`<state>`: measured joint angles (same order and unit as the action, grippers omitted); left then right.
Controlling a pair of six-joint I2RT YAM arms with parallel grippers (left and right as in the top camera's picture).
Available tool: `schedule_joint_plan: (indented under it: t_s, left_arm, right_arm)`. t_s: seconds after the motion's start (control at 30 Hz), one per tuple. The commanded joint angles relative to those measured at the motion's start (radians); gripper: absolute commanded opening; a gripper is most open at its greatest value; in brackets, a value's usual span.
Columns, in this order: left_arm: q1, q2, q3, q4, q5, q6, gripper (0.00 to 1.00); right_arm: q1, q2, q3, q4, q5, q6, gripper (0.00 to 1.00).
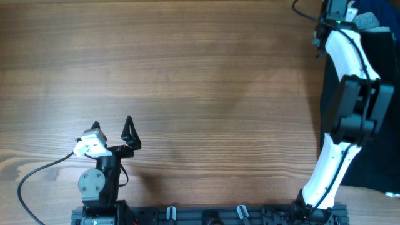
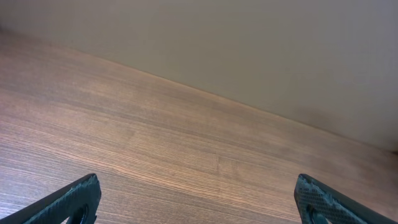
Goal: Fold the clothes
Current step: 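Reach the right gripper to the black shorts on the pile and grasp, then lift the black shorts with the right gripper and drag them left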
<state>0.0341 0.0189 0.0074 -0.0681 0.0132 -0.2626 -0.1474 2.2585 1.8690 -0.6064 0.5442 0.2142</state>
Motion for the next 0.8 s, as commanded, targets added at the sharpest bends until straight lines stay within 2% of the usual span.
schedule_joint_plan:
  t_s: [0.0,0.2,0.37,0.77]
  left_arm:
    - [-0.006,-0.005,-0.002,-0.008,0.012,0.023,1.00]
    - [-0.006,-0.005,-0.002,-0.008,0.012,0.023,1.00]
    - [-0.006,-0.005,-0.002,-0.008,0.012,0.023,1.00]
    - [-0.006,-0.005,-0.002,-0.008,0.012,0.023,1.00]
  right_arm:
    - [0.002,-0.050,0.010,-0.008,-0.004,0.034,0.04]
    - [0.004,-0.065,0.010,-0.054,-0.001,0.128,0.04]
    - [0.035,-0.111,0.010,-0.063,-0.003,0.122,0.04]
    - [0.224,-0.219,0.010,-0.056,-0.023,0.092,0.04]
